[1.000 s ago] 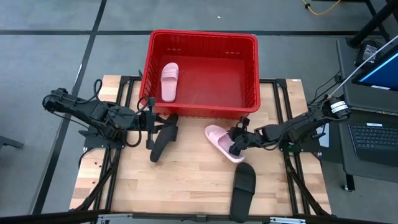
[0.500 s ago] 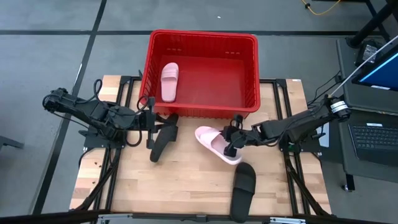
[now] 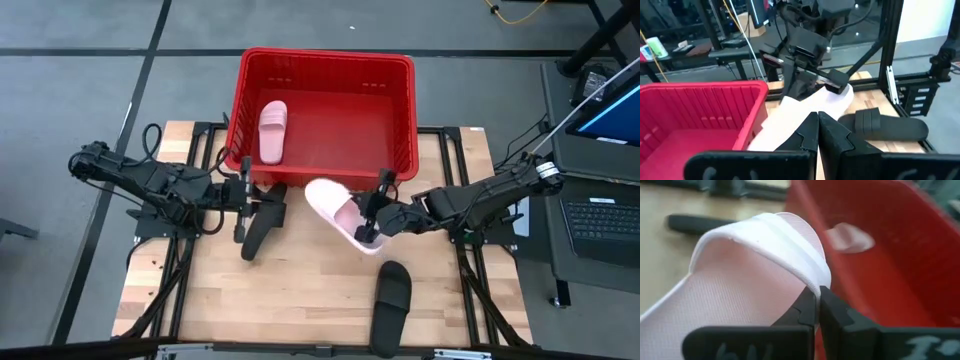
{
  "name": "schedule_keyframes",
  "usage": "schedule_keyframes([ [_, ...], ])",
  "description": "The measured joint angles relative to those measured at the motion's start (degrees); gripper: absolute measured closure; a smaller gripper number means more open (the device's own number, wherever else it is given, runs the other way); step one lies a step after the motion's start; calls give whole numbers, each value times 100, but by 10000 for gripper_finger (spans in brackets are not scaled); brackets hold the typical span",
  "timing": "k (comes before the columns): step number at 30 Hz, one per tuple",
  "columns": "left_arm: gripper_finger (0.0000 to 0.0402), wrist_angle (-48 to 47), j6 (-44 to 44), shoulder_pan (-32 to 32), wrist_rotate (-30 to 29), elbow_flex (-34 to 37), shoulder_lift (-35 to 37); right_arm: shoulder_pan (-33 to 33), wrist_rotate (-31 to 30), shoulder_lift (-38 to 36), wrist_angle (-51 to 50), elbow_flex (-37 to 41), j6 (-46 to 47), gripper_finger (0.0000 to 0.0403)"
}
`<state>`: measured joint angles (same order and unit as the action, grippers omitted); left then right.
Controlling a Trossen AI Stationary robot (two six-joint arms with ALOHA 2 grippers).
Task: Pick and place slides into bin
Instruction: Put the pink slipper into the red bin
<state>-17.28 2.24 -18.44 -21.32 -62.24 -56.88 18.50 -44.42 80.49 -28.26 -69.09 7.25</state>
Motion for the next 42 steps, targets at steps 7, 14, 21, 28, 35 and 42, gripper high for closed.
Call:
schedule_keyframes([
  [7,399,645,34,-70,-14,-2,-49,6,-1148,0,-39,-243,134,391],
  [14,396,1318,813,-61,-527,-2,-403,2,-1673,0,25,-243,157,391],
  [21,370,1856,2016,-54,-1618,-2,-877,-66,-1696,0,121,-243,142,391],
  [28,317,2055,1933,175,-2011,-2,-1017,-299,-1697,2,145,-243,69,391],
  [35,274,2056,1751,380,-2013,-2,-1223,-784,-1699,4,145,-243,-35,391],
  [42,263,2333,1795,704,-2013,-4,-1593,-1312,-1540,38,298,-243,-54,391],
])
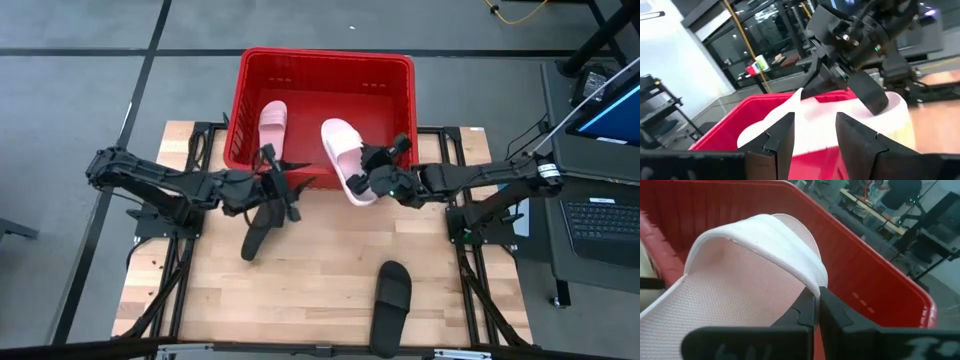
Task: Pick and place slides into bin
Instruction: Put the pink slipper into the red bin
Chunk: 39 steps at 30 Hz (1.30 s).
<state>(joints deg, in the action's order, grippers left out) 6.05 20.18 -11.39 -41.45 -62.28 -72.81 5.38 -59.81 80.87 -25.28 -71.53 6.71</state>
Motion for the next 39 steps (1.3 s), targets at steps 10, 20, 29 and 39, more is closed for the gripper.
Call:
schedule_keyframes([
  [10,263,396,299,470,39,-217,-575,-255,168,432,761,2,-846,391],
  [20,263,-518,313,560,-26,-805,-966,-259,146,373,1509,2,-1352,391],
  [29,266,-515,1114,566,-1150,-887,-1194,-257,151,374,1701,2,-1492,391],
  [39,263,-321,1023,644,-826,-890,-1236,-257,303,377,1853,2,-1598,391],
])
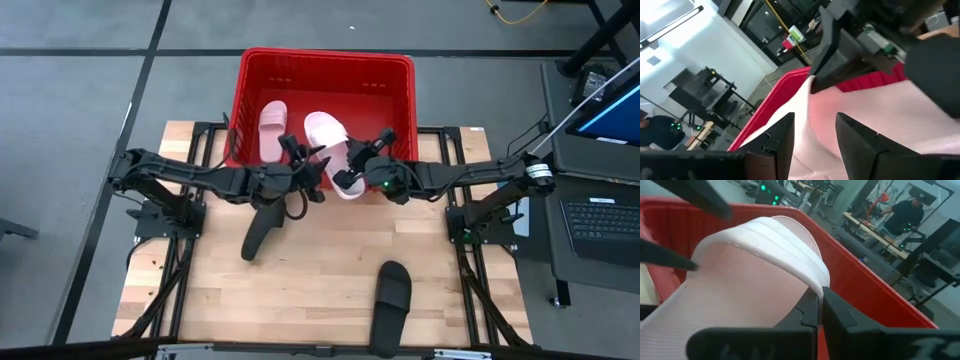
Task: Pick and place slides into bin
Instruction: Put the pink slipper into the red bin
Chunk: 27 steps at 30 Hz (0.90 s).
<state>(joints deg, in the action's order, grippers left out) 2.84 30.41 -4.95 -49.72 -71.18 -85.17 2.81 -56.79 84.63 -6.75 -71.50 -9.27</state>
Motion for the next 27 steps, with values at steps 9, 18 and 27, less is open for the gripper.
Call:
schedule_keyframes([
  [9,268,-1,73,240,5,0,-9,4,7,1,66,0,-44,391],
  [18,288,-1,82,453,7,0,-9,9,125,1,66,0,-44,391],
  [27,299,-2,253,510,-16,0,-11,11,271,1,66,0,-42,391],
])
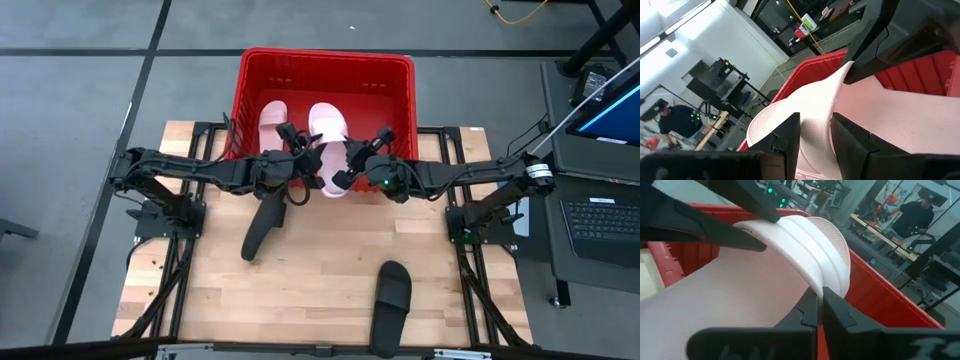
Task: Pick and place slides into bin
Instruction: Put the pink slipper into the red bin
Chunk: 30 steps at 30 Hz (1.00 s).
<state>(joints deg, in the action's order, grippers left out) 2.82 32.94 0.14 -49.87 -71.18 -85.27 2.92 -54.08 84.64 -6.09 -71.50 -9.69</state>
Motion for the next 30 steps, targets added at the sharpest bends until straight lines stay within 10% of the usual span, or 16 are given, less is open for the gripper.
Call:
schedule_keyframes([
  [18,395,-6,322,-13,-154,0,-2,2,242,0,-33,2,6,388],
  [30,397,-21,371,10,-726,9,3,167,356,-21,169,2,-8,244],
])
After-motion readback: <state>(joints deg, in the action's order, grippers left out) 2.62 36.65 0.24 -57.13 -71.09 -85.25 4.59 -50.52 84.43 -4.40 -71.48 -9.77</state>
